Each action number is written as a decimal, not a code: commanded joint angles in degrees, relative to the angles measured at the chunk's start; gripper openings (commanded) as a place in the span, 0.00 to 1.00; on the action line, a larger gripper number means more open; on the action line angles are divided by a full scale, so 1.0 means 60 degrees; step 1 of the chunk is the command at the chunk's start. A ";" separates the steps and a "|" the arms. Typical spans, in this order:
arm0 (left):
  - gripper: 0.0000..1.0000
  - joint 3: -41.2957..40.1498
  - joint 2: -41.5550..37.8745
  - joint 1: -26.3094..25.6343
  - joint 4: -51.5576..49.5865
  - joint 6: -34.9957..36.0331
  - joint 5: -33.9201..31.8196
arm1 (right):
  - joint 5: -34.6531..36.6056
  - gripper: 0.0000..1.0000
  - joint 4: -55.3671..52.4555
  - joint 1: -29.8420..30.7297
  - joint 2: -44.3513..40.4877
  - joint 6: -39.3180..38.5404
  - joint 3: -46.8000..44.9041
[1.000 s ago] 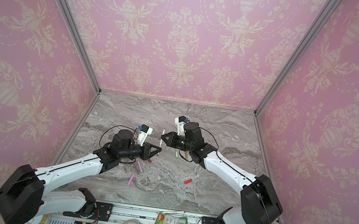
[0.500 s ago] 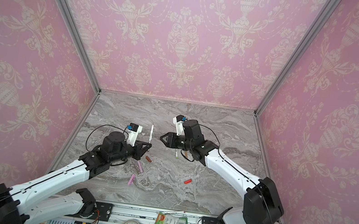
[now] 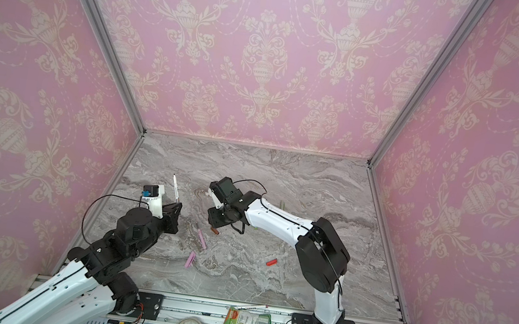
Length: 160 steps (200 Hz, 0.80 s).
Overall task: Insert pens into pen caps
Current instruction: Pick up the pen cap from the center of the table.
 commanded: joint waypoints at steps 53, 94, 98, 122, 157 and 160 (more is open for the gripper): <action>0.00 -0.0238 -0.0511 0.0119 -0.0614 0.0105 -0.0842 | 0.0832 0.41 -0.1131 0.0223 0.1350 -0.0868 0.1106; 0.00 -0.0236 -0.0420 0.0122 -0.0473 0.0091 -0.0783 | 0.0950 0.40 -0.1159 0.0306 0.1627 -0.1044 0.1107; 0.00 -0.0223 -0.0402 0.0131 -0.0454 0.0098 -0.0782 | 0.0974 0.40 -0.1162 0.0308 0.1673 -0.1059 0.1110; 0.00 -0.0174 -0.0275 0.0134 -0.0399 0.0090 -0.0724 | 0.1122 0.37 -0.1192 0.0346 0.1895 -0.1116 0.1194; 0.00 -0.0121 -0.0164 0.0133 -0.0325 0.0100 -0.0636 | 0.1306 0.33 -0.1173 0.0365 0.2163 -0.1126 0.1309; 0.00 -0.0112 -0.0157 0.0141 -0.0321 0.0092 -0.0623 | 0.1304 0.32 -0.1178 0.0372 0.2180 -0.1122 0.1332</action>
